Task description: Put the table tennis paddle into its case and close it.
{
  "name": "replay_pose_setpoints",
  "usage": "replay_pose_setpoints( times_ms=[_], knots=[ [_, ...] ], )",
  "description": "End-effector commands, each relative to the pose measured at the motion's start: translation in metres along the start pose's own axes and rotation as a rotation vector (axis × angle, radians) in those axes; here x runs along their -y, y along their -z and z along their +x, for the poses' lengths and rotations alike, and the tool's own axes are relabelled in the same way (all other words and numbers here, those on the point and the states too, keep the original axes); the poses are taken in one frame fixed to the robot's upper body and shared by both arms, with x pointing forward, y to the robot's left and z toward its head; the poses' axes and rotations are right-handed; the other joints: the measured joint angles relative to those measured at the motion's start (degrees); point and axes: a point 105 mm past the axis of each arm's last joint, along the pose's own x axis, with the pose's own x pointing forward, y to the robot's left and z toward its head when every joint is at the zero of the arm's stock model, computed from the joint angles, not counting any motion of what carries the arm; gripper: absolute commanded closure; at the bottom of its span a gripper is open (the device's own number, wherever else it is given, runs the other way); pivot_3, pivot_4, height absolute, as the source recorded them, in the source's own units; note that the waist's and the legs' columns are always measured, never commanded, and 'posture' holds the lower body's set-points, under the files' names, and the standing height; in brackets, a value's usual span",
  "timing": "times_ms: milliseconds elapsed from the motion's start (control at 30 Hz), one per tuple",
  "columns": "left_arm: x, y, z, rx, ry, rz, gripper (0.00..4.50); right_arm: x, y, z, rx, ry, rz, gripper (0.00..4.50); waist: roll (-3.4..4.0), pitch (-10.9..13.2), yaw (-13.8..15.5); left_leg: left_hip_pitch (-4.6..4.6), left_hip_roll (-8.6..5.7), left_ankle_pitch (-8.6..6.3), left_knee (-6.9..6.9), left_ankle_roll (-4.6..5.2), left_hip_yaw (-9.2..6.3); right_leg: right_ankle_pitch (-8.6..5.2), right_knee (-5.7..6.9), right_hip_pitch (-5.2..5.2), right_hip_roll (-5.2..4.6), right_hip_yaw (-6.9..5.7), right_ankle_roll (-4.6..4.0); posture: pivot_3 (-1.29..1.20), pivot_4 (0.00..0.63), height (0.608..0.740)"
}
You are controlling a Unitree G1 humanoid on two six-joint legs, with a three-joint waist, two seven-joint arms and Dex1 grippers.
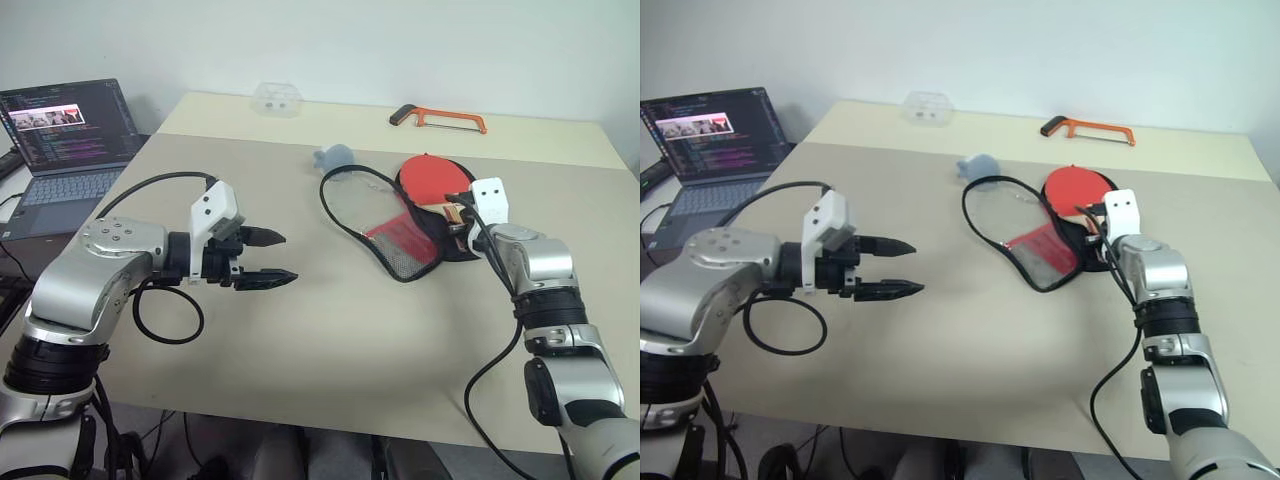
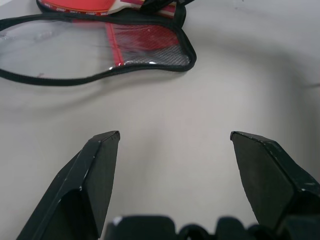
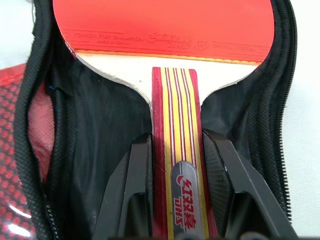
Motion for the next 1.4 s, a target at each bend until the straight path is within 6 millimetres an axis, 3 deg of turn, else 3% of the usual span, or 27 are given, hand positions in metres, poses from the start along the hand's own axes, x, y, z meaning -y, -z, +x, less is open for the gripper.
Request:
replay_pose_setpoints(
  times_ms=[33, 500, 533, 567, 800, 1033, 1167, 1233, 1400],
  knots=[
    [0.001, -0.009, -0.006, 0.018, -0.014, 0.04, 0.62, 0.016, -0.013, -0.007, 0.043, 0.043, 0.001, 3.44, 0.0, 0.0, 0.0, 0.0, 0.0, 0.0, 0.0, 0.0, 0.0, 0.0, 0.0, 0.0, 0.0, 0.0, 0.0, 0.0, 0.15, 0.74],
    [0.0, -0.009, -0.004, 0.019, -0.01, 0.04, 0.62, 0.001, -0.006, -0.008, -0.007, -0.015, 0.017, 3.44, 0.0, 0.0, 0.0, 0.0, 0.0, 0.0, 0.0, 0.0, 0.0, 0.0, 0.0, 0.0, 0.0, 0.0, 0.0, 0.0, 0.15, 0.74],
    [0.0, -0.009, -0.004, 0.018, -0.011, 0.04, 0.62, 0.001, -0.006, -0.008, -0.007, -0.014, 0.022, 2.73, 0.0, 0.0, 0.0, 0.0, 0.0, 0.0, 0.0, 0.0, 0.0, 0.0, 0.0, 0.0, 0.0, 0.0, 0.0, 0.0, 0.15, 0.74],
    [0.0, -0.009, -0.004, 0.018, -0.011, 0.04, 0.62, 0.001, -0.005, -0.008, -0.008, -0.014, 0.028, 2.55, 0.0, 0.0, 0.0, 0.0, 0.0, 0.0, 0.0, 0.0, 0.0, 0.0, 0.0, 0.0, 0.0, 0.0, 0.0, 0.0, 0.15, 0.74],
    [-0.004, -0.007, -0.002, 0.013, -0.03, 0.041, 0.62, 0.007, -0.014, -0.013, 0.018, -0.008, 0.035, 0.1, 0.0, 0.0, 0.0, 0.0, 0.0, 0.0, 0.0, 0.0, 0.0, 0.0, 0.0, 0.0, 0.0, 0.0, 0.0, 0.0, 0.15, 0.74],
    [-0.02, -0.001, 0.009, 0.02, -0.091, 0.011, 0.62, 0.03, -0.043, -0.057, 0.082, 0.027, -0.011, 0.04, 0.0, 0.0, 0.3, -0.01, 0.01, 0.0, 0.0, 0.0, -0.01, 0.0, 0.0, 0.0, -0.03, -0.02, 0.0, 0.0, 0.15, 0.74],
    [-0.021, 0.012, 0.034, 0.016, -0.12, -0.007, 0.62, 0.044, -0.047, -0.089, 0.107, 0.024, -0.09, 0.04, 0.0, 0.0, 0.9, 0.0, 0.02, -0.01, 0.0, 0.01, -0.03, 0.0, -0.03, 0.04, -0.03, -0.04, 0.01, 0.0, 0.15, 0.74],
    [-0.019, 0.02, 0.05, 0.014, -0.125, -0.02, 0.62, 0.041, -0.047, -0.101, 0.152, -0.056, -0.114, 0.04, -0.01, 0.0, 1.3, 0.0, -0.02, -0.01, 0.0, 0.02, -0.02, 0.0, -0.06, 0.07, -0.02, -0.04, 0.01, 0.0, 0.15, 0.74],
    [-0.028, 0.031, 0.08, 0.001, -0.177, -0.048, 0.62, 0.005, -0.041, -0.127, 0.289, -0.331, -0.299, 0.04, -0.01, 0.0, 1.3, 0.0, -0.04, -0.01, 0.01, 0.02, -0.04, 0.0, -0.04, 0.07, 0.03, 0.0, 0.01, 0.0, 0.15, 0.74]
  ],
)
